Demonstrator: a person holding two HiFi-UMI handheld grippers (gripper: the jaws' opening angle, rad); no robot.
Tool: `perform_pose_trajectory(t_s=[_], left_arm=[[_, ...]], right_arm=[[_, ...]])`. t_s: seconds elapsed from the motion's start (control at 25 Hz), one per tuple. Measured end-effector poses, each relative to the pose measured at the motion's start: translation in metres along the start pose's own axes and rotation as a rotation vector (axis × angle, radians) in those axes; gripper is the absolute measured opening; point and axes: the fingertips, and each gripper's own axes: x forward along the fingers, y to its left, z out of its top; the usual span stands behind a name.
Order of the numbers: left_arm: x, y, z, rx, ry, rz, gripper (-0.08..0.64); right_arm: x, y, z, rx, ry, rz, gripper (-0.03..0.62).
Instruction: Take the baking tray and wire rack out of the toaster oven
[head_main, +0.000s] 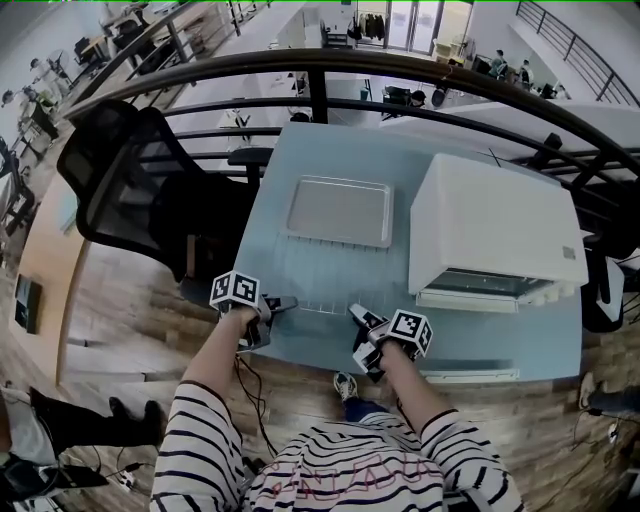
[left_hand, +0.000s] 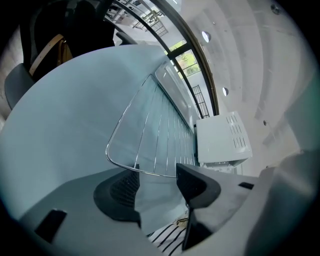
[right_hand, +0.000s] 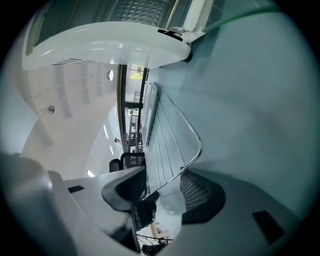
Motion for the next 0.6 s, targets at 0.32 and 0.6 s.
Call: perform_pose_trajectory(t_s=[0.32,0.6], left_arm=[[0.001,0.000,-0.017,0.028,0.107,0.025,0.210],[-0.007,0.002,-0.016,0.111,0.109,0.092,0.212]], right_arm=[[-0.004,-0.003,-0.002,0.016,0.007,0.005,0.209],[-0.005,-0.005,-0.008,0.009,0.023,-0.005,0.210]])
